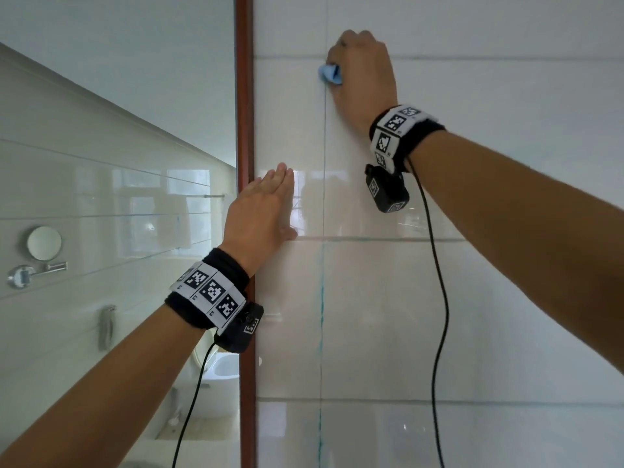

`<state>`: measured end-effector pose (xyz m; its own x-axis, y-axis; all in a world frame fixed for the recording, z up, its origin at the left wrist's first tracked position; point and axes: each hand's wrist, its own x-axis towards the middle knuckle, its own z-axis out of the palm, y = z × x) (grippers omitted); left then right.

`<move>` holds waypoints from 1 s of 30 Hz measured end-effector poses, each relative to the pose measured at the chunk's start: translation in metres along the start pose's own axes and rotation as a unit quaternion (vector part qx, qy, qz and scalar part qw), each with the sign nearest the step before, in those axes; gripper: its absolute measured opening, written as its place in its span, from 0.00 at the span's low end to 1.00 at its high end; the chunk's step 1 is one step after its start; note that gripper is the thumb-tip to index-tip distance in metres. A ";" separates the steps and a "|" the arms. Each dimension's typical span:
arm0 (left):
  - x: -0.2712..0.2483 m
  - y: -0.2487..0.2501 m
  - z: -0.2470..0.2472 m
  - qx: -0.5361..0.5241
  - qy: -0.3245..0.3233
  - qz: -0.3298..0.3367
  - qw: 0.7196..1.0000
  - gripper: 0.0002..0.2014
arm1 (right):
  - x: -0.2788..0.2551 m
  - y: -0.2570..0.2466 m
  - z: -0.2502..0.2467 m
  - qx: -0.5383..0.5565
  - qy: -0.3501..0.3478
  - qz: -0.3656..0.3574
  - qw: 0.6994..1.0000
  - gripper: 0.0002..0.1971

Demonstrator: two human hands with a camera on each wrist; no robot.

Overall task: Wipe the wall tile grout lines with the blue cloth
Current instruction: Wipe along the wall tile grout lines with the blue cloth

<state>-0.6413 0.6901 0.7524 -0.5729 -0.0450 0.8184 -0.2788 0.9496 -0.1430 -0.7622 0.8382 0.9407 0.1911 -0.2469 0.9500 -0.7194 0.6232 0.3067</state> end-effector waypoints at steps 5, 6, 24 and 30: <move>0.001 -0.001 0.005 0.002 0.005 -0.002 1.000 0.54 | -0.041 -0.010 0.012 0.101 0.072 -0.069 0.990 0.13; 0.001 -0.002 0.005 0.002 0.007 -0.002 1.000 0.54 | -0.054 -0.016 0.012 0.113 0.066 -0.084 0.988 0.15; 0.001 0.002 -0.002 0.020 0.003 -0.003 1.000 0.52 | -0.009 -0.012 -0.005 0.022 0.017 -0.043 0.999 0.11; 0.003 -0.005 0.006 0.016 0.007 0.002 1.000 0.51 | -0.004 -0.007 0.019 0.050 0.063 -0.028 0.996 0.14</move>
<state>-0.6462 0.6836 0.7528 -0.5638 -0.0373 0.8251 -0.3010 0.9395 -0.1632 -0.7699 0.8208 0.9338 0.3112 -0.1805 0.9330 -0.7664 0.5328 0.3587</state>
